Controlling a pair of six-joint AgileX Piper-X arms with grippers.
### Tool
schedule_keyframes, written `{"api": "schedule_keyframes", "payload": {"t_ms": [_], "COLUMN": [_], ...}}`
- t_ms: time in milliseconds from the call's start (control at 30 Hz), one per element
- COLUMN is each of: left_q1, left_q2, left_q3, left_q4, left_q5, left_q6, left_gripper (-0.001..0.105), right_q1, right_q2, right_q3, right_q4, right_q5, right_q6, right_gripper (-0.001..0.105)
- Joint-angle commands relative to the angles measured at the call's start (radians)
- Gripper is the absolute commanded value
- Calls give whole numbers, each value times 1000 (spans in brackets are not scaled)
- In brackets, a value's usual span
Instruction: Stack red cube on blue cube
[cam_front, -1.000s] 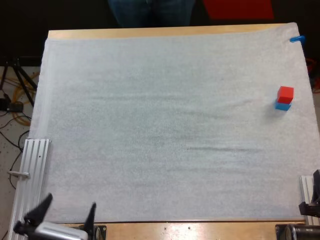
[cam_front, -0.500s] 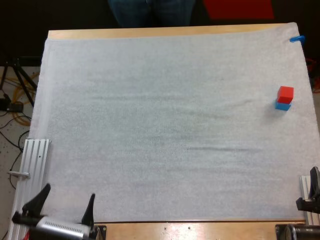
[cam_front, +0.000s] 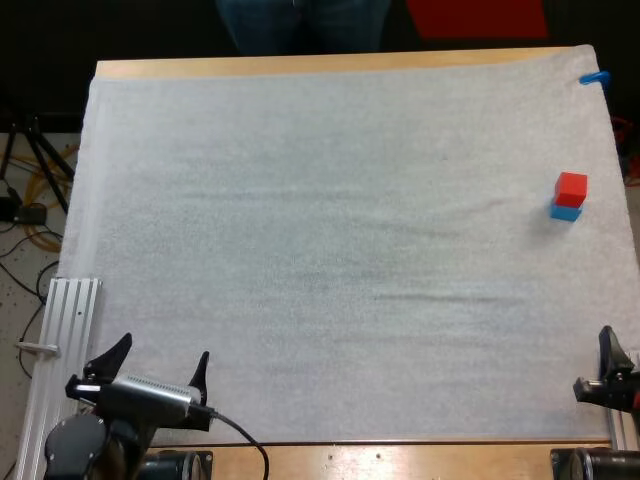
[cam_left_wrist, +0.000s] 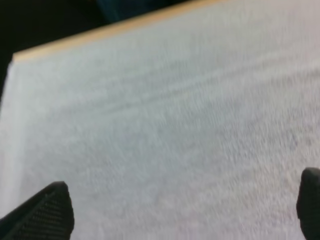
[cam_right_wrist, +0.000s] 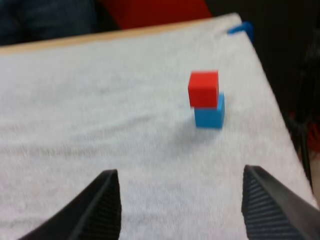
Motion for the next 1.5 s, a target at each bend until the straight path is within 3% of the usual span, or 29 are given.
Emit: {"api": "schedule_keyframes", "payload": {"t_ms": [0, 267, 1467], "left_q1": [1, 1, 1], "left_q2": [-139, -137, -137], "left_q3": [16, 41, 40], "left_q4": [-19, -71, -71], "left_q5": [-1, -1, -4], "left_q6": [-14, -48, -48], "left_gripper": [87, 87, 87], "right_q1": [1, 1, 1], "right_q2": [-38, -37, -37], "right_q3": [11, 23, 26], "right_q4": [-3, -5, 1], "right_q5": [-4, -4, -4], "right_q6": [-12, -12, 1], "right_gripper": [52, 52, 52]}}
